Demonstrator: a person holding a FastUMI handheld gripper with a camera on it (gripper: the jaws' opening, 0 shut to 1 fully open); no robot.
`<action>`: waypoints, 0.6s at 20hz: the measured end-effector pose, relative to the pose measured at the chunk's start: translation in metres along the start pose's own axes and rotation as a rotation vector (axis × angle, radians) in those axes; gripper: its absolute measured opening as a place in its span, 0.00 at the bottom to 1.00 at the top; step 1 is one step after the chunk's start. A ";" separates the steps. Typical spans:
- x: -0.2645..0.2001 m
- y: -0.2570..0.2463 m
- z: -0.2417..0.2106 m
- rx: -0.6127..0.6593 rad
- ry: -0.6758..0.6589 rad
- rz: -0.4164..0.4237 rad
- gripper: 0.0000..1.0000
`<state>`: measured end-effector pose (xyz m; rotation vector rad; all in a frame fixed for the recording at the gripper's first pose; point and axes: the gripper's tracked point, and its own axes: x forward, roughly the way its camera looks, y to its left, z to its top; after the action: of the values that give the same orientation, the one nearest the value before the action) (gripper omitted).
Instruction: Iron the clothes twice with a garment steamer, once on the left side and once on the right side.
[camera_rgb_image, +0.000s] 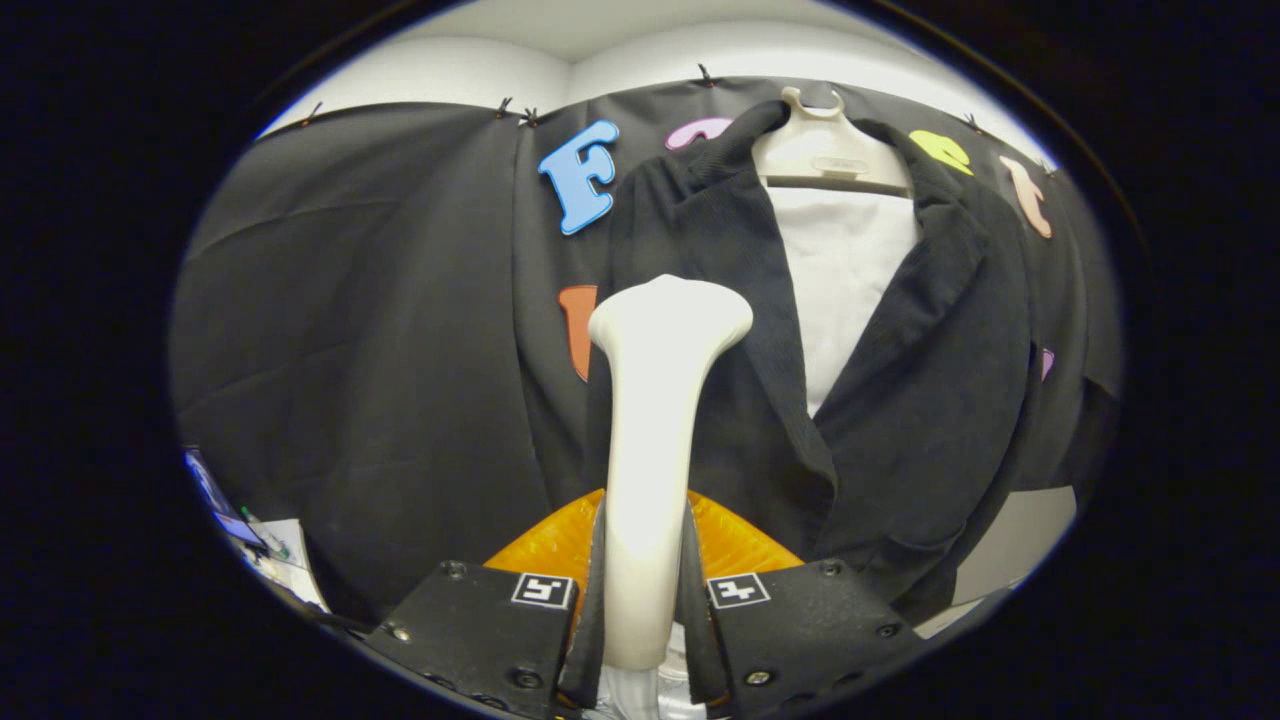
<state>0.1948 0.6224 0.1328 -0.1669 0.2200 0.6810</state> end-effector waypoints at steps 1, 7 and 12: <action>0.001 0.000 -0.004 0.001 0.006 0.001 0.36; -0.001 -0.004 -0.029 0.000 0.049 0.002 0.36; -0.003 -0.010 -0.054 0.000 0.091 -0.008 0.36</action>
<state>0.1911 0.6006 0.0818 -0.1985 0.3063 0.6657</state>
